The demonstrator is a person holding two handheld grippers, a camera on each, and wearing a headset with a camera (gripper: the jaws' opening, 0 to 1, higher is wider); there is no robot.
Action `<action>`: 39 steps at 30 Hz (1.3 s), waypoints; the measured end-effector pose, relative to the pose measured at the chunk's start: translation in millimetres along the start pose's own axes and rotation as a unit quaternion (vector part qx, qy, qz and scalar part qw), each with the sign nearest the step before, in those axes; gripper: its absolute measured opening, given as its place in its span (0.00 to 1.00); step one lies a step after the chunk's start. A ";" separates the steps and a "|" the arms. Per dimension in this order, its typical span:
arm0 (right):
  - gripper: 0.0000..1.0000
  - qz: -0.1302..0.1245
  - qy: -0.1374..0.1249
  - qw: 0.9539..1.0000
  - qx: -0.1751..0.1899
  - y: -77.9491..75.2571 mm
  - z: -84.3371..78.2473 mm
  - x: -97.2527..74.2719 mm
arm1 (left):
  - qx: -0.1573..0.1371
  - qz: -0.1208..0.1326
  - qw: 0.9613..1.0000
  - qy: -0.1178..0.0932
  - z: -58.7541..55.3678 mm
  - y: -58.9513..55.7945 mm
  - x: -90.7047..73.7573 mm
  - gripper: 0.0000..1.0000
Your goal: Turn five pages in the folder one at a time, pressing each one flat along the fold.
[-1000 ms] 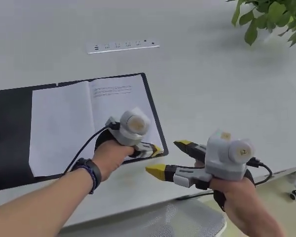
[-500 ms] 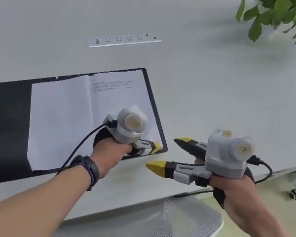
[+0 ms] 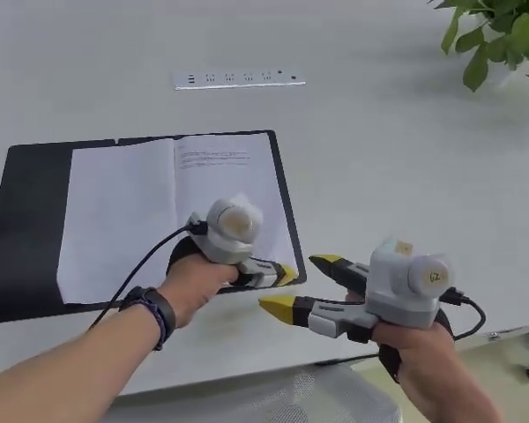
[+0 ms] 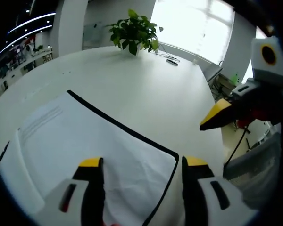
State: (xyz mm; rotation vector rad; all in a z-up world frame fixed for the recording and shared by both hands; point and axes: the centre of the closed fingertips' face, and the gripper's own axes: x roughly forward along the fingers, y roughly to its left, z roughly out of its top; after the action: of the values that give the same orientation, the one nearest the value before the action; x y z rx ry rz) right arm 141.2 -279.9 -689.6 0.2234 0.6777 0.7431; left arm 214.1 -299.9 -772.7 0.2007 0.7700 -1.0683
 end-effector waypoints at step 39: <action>0.65 0.003 -0.014 0.999 0.035 -21.0 7.1 20.5 | 0.070 0.052 0.996 -0.013 -4.9 20.3 0.6 0.38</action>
State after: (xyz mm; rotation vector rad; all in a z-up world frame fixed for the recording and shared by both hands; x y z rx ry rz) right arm 168.3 -280.7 -702.8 0.2997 0.6780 0.7219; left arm 229.2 -287.9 -780.9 0.3421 0.6550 -1.0239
